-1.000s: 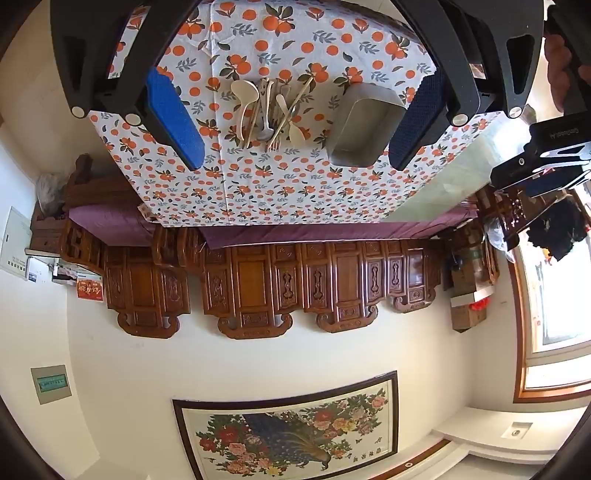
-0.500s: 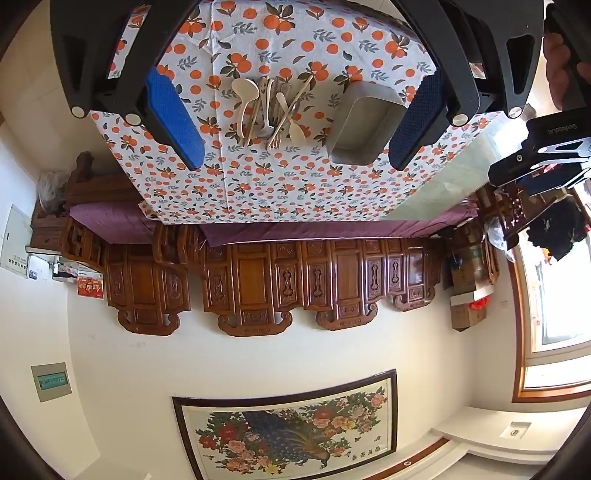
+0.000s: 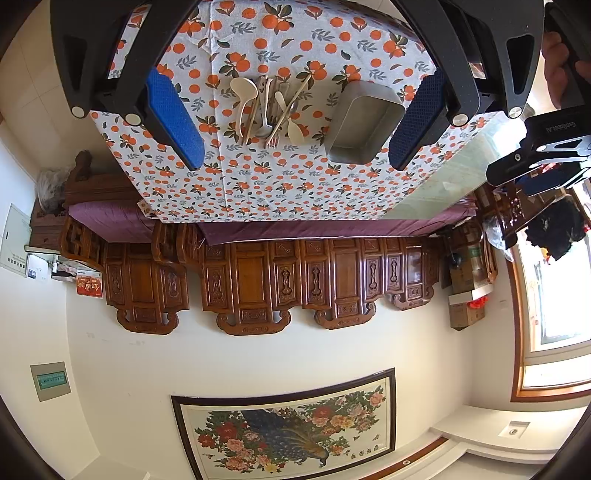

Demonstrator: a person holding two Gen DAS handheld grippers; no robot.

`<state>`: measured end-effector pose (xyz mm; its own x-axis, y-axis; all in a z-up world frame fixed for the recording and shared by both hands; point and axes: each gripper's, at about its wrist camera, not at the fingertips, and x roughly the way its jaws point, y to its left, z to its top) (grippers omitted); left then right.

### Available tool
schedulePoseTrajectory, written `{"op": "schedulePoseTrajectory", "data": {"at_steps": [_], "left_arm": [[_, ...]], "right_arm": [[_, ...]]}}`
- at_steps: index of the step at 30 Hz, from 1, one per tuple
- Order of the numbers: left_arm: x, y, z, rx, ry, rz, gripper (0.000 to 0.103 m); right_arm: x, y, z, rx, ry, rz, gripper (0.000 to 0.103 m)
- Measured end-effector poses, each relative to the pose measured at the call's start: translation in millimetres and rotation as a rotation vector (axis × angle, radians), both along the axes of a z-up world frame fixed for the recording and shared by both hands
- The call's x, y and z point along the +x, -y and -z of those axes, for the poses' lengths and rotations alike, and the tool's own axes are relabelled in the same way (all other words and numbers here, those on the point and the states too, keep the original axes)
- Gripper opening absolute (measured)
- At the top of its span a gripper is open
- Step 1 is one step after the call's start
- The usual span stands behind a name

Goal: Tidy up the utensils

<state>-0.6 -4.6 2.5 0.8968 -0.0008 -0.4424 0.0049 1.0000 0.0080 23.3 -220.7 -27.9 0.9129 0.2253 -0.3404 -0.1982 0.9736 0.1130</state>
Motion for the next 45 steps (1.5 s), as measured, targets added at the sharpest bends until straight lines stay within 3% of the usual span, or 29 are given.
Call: {"op": "schedulePoseTrajectory", "data": {"at_steps": [45], "left_arm": [[-2.2, 3.5, -7.8, 0.001, 0.008, 0.005, 0.095]], "right_arm": [[0.3, -1.1, 1.0, 0.002, -0.002, -0.002, 0.100]]}}
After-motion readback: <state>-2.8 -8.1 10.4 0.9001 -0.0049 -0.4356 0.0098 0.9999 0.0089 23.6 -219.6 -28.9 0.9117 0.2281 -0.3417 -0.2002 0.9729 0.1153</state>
